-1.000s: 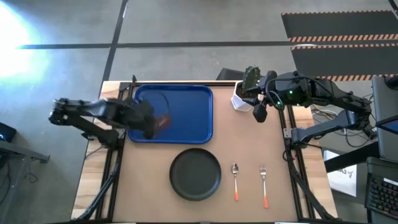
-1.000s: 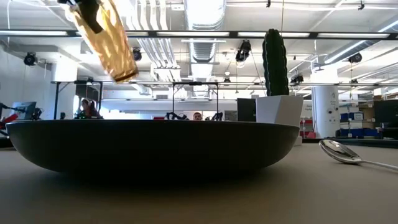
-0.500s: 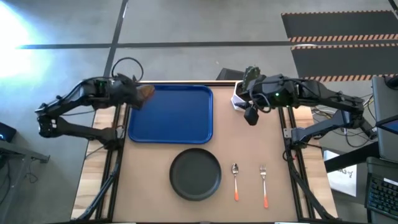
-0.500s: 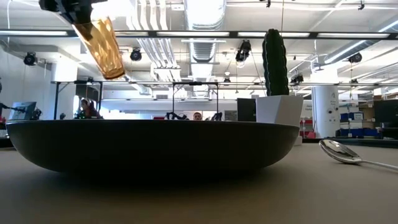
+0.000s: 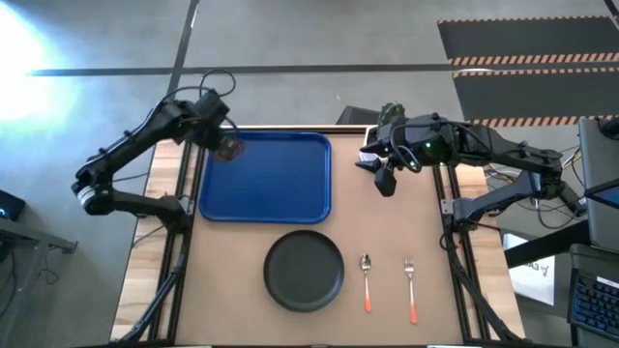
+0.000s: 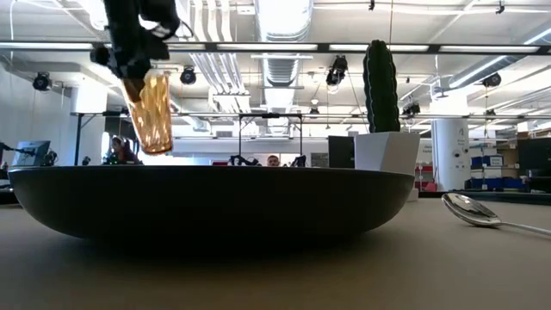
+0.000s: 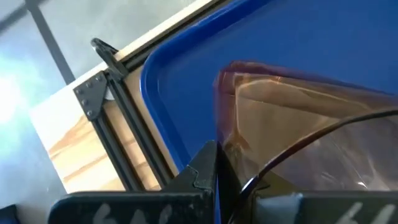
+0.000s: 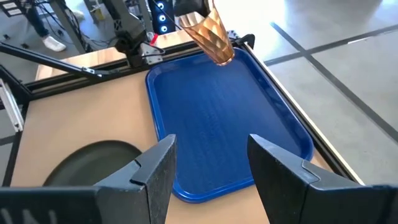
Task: Pick and place plate/cup/fork/spoon on tray
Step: Put the brown cup on the top left of the blue serving tray
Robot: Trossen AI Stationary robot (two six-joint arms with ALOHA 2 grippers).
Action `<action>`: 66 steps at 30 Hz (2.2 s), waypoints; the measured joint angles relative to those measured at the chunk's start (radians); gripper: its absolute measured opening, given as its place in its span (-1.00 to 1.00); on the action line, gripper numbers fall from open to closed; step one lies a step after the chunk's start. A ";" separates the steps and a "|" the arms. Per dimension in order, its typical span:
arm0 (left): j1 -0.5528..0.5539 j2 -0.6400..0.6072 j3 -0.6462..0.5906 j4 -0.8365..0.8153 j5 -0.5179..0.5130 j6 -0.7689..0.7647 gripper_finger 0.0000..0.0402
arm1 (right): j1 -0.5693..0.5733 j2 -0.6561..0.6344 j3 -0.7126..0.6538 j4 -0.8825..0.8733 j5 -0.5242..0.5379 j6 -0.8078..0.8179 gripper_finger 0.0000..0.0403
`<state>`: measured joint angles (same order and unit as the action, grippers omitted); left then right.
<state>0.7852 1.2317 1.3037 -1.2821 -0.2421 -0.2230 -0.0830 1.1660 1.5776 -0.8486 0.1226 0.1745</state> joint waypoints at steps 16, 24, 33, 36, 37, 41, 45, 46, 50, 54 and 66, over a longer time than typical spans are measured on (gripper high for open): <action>0.262 0.215 0.005 0.059 0.087 0.218 -1.00 | 0.000 0.000 0.000 0.001 0.000 0.001 -0.07; 0.288 0.302 0.005 0.083 0.099 0.264 -1.00 | 0.000 0.000 0.000 0.002 0.000 0.001 -0.07; 0.303 0.340 0.009 0.100 0.113 0.287 -1.00 | 0.000 0.000 0.000 0.002 0.001 0.001 -0.07; 0.309 0.335 0.008 0.099 0.118 0.289 -1.00 | 0.000 0.000 0.000 0.002 0.001 0.001 -0.07; 0.310 0.331 0.007 0.099 0.118 0.289 -1.00 | 0.000 0.000 0.000 0.002 0.001 0.001 -0.07; 0.310 0.324 0.005 0.101 0.106 0.290 -0.94 | 0.000 0.000 0.000 0.002 0.001 0.000 -0.07; 0.310 0.321 0.005 0.102 0.102 0.290 -0.87 | 0.000 0.000 0.000 0.002 0.001 -0.002 -0.07; 0.310 0.321 0.005 0.102 0.102 0.290 -0.86 | 0.000 0.000 0.000 0.001 0.001 -0.002 -0.07; 0.310 0.319 0.005 0.102 0.102 0.291 -0.79 | 0.000 0.000 0.001 0.001 0.001 -0.002 -0.07; 0.310 0.305 0.005 0.109 0.102 0.291 -0.70 | 0.000 0.000 0.001 0.000 0.001 -0.008 -0.07; 0.310 0.121 0.005 0.170 0.105 0.322 -0.44 | 0.000 0.000 0.002 0.000 0.001 -0.010 -0.07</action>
<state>1.0950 1.3529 1.3087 -1.1118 -0.1368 0.0995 -0.0830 1.1660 1.5791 -0.8486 0.1234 0.1642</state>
